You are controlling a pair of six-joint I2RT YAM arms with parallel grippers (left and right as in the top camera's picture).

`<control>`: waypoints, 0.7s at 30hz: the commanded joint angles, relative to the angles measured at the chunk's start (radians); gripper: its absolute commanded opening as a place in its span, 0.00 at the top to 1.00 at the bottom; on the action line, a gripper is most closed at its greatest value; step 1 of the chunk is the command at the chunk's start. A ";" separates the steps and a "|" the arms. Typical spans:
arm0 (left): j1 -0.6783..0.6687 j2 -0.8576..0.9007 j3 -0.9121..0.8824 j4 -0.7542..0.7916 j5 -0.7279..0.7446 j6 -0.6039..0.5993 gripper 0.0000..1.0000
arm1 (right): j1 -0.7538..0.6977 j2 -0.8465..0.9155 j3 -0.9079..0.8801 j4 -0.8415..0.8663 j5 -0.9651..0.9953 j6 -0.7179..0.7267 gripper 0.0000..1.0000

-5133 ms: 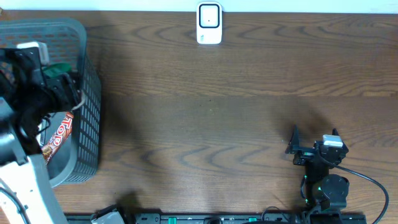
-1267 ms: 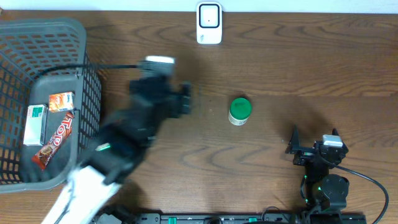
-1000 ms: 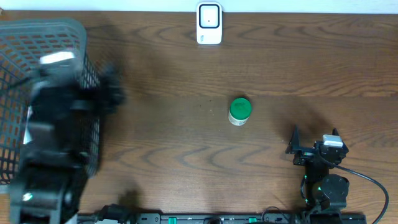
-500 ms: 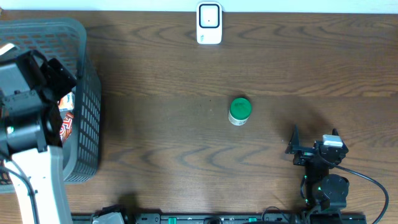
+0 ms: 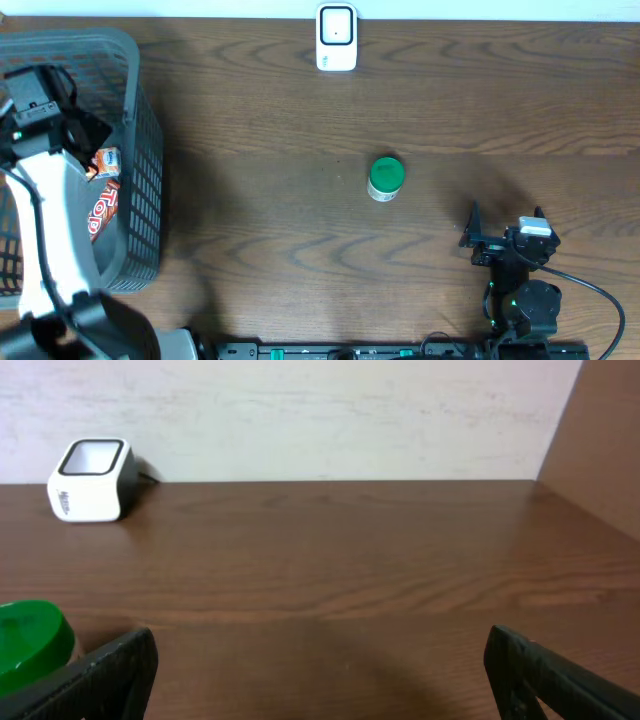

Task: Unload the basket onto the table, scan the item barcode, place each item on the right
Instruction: 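Reach the left gripper into the basket and grasp the orange snack pack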

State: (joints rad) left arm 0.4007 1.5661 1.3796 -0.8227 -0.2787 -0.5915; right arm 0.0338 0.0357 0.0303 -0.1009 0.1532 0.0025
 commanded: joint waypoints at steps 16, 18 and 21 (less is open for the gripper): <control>0.015 0.338 -0.009 0.174 -0.022 -0.283 0.02 | -0.008 -0.003 -0.005 0.000 0.002 -0.011 0.01; 0.015 0.341 -0.009 0.185 -0.022 -0.294 0.02 | -0.009 -0.003 -0.005 0.000 0.002 -0.011 0.01; 0.015 0.344 -0.009 0.203 -0.022 -0.313 0.02 | -0.009 -0.003 -0.005 0.000 0.002 -0.011 0.01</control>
State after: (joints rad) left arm 0.4152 1.9022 1.3785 -0.6304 -0.2874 -0.8711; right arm 0.0338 0.0357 0.0303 -0.1009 0.1535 0.0025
